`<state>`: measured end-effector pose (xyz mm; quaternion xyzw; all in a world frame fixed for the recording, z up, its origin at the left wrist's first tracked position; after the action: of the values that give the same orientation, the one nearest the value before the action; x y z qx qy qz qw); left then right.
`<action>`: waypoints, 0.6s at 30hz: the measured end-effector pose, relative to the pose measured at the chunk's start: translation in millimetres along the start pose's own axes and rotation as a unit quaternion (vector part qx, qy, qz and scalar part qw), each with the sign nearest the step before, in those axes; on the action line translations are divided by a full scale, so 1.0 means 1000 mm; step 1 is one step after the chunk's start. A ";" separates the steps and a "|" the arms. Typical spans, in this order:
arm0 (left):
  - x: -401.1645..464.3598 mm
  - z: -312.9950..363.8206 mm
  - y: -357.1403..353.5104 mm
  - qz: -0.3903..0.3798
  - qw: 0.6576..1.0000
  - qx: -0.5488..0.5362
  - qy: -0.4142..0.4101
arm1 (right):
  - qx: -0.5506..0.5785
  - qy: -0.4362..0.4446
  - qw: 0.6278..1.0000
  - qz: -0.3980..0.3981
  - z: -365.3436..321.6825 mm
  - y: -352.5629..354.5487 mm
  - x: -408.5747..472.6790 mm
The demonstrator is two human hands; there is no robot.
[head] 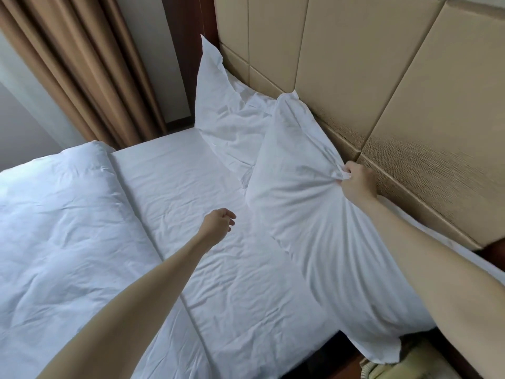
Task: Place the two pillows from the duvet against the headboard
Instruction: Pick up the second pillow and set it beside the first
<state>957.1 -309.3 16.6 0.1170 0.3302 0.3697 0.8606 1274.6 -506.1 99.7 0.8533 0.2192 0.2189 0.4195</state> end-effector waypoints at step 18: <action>-0.017 -0.009 -0.007 -0.008 0.995 0.091 -0.028 | -0.097 0.054 0.994 0.027 -0.011 0.064 0.015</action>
<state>946.2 -327.2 14.6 0.2025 0.3391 0.3276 0.8583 1292.6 -526.6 159.9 0.8014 0.1960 0.2957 0.4815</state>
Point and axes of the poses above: each hand's wrist, its own x-axis towards the middle knuckle, its own y-axis out of the back of the hand, z = x × y, the point moved 9 cm from there along x, towards the middle knuckle, and after that the axes turned 4 degrees about y, right-handed, at the moved point
